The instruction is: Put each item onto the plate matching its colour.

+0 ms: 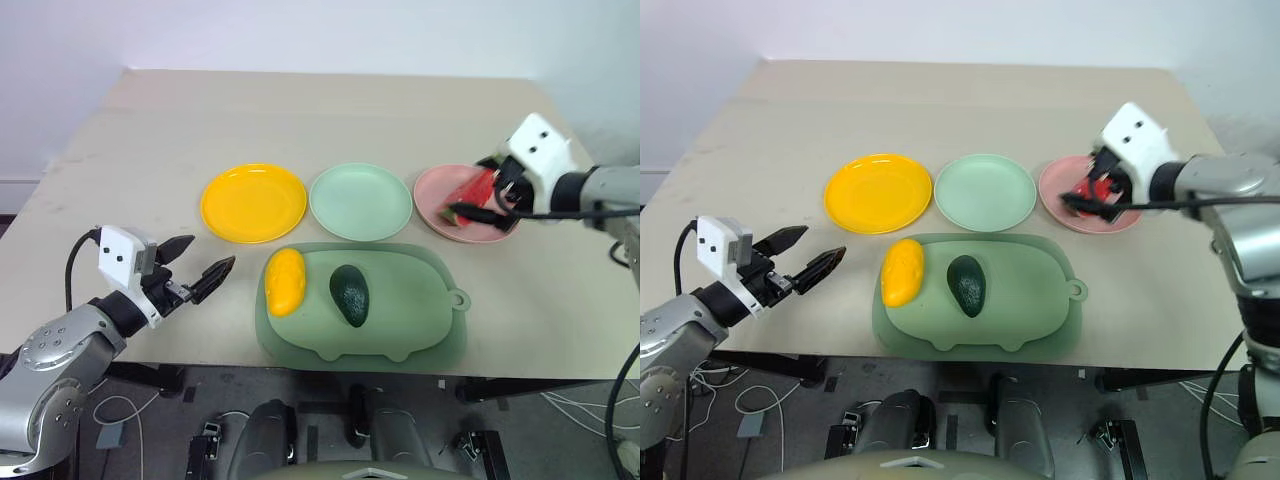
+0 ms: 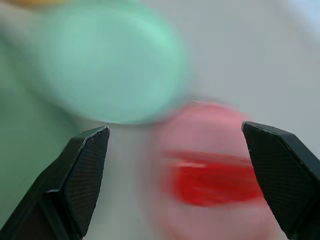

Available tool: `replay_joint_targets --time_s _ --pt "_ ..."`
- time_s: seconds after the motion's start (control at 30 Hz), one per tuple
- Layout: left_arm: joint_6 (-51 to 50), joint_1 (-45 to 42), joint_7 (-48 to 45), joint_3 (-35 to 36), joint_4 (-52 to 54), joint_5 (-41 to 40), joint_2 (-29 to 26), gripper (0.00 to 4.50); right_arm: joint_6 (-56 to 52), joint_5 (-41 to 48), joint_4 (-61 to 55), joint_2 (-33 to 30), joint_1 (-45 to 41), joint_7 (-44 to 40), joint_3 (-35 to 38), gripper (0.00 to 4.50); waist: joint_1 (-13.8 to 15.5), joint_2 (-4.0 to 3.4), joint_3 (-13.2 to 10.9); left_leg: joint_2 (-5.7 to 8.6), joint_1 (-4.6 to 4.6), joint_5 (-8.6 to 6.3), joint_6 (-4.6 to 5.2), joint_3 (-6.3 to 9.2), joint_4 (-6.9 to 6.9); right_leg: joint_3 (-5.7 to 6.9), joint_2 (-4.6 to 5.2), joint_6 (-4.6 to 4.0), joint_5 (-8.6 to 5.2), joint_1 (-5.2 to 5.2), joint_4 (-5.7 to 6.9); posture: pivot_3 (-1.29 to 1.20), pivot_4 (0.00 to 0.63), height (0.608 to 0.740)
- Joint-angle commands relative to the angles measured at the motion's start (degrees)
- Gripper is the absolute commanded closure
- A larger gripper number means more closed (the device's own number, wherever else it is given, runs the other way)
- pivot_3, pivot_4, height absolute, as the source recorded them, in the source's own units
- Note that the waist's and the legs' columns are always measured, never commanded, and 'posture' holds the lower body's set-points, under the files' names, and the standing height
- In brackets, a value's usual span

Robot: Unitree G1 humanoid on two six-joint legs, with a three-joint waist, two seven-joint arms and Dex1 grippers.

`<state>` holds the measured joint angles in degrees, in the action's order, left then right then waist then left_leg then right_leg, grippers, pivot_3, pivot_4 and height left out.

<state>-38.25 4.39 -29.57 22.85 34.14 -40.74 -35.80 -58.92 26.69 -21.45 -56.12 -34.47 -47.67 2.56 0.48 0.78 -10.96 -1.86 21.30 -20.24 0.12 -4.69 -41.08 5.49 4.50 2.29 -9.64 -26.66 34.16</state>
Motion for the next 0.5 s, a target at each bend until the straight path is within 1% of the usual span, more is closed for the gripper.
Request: replay_joint_targets --time_s 0.03,0.17,0.3,0.4,0.5 --pt "0.5 -1.8 -1.0 -0.7 -0.7 -0.3 -1.1 0.00 -12.2 10.2 -11.2 4.8 2.8 2.5 4.4 0.04 0.2 0.02 0.0 0.00 0.00 0.00 0.00 0.04 0.00 0.02 -0.02 -0.01 0.00 0.01 0.00 0.00 0.150 0.740" --pt "0.1 -3.1 -1.4 -1.8 -1.3 -0.2 -1.3 0.00 -24.1 13.1 -15.3 14.2 3.3 10.4 3.3 0.04 0.2 0.03 0.0 0.02 0.07 0.00 0.00 0.02 -0.01 0.01 0.03 -0.01 0.01 -0.03 -0.01 0.00 0.150 0.740" --pt "-0.4 -2.7 -1.6 -1.1 -0.9 -0.8 -1.5 0.00 -32.3 15.0 -17.4 21.5 2.4 14.4 4.5 0.04 0.2 0.02 0.0 0.05 0.07 0.00 0.01 0.02 -0.02 0.00 0.05 -0.01 0.01 -0.03 0.02 0.00 0.150 0.740" --pt "-0.8 -2.2 -1.7 -0.6 -0.4 -1.1 -1.7 0.00 -33.6 18.9 -16.7 24.5 2.7 17.3 5.9 0.04 0.2 0.02 0.0 0.06 0.07 0.00 0.01 0.03 -0.02 0.02 0.03 -0.01 0.01 -0.02 0.02 0.00 0.150 0.740" --pt "-1.1 -1.6 -1.5 -0.1 0.1 -1.4 -1.8 0.00 -33.6 23.0 -16.9 26.4 2.9 20.6 5.4 0.04 0.2 0.02 0.0 0.06 0.06 0.00 0.01 0.03 -0.02 0.01 0.03 -0.01 0.01 -0.02 0.02 0.00 0.150 0.740"
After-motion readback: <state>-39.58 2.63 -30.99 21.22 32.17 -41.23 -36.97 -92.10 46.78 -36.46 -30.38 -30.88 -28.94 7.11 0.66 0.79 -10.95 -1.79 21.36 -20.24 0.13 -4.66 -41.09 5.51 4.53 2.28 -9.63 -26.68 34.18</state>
